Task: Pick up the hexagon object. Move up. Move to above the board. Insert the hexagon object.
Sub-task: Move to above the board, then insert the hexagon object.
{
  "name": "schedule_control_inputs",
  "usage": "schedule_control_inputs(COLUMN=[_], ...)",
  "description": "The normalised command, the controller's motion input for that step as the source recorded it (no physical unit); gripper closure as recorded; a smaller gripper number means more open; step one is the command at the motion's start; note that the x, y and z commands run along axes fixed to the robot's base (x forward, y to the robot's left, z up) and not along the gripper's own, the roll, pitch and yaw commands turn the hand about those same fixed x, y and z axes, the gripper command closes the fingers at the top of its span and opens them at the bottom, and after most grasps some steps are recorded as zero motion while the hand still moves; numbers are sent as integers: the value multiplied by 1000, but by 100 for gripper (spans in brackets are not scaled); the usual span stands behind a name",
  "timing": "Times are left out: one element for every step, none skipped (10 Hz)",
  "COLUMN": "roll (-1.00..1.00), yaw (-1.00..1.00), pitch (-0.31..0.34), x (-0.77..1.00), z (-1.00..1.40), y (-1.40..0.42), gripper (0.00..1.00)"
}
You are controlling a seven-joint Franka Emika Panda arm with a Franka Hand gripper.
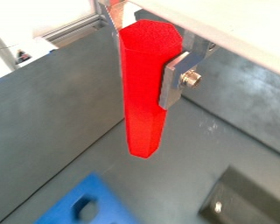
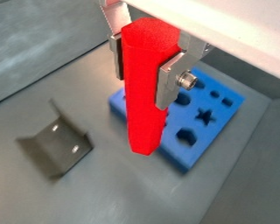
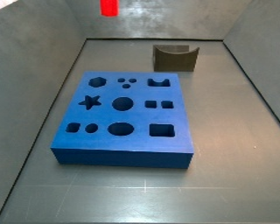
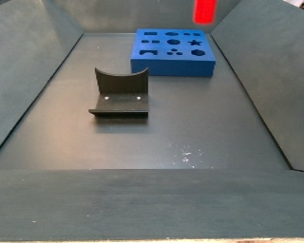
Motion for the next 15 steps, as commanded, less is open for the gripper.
schedule_control_inputs(roll=[-12,-4,11,-6,5,12,22,40,70,77,79,0,-23,-84,-36], yaw=[5,6,12,9,10,13,9,9,9,9,10,0,0,-46,-34], pitch=[120,119,120,122,127,129,133,133,146,134,114,0,0,0,0], x=[323,329,336,350,363,376,403,375,261,192,139,0,0,-214,-286], z=[219,221,220,225,230,231,234,201,123,78,54,-49,-191,-254,-246], y=[-1000,-1000,-1000,-1000,-1000,-1000,-1000,-850,-501,-306,-194,3,143,714,834], gripper=[100,100,100,100,100,100,100,100,100,100,100,100,100,100,100])
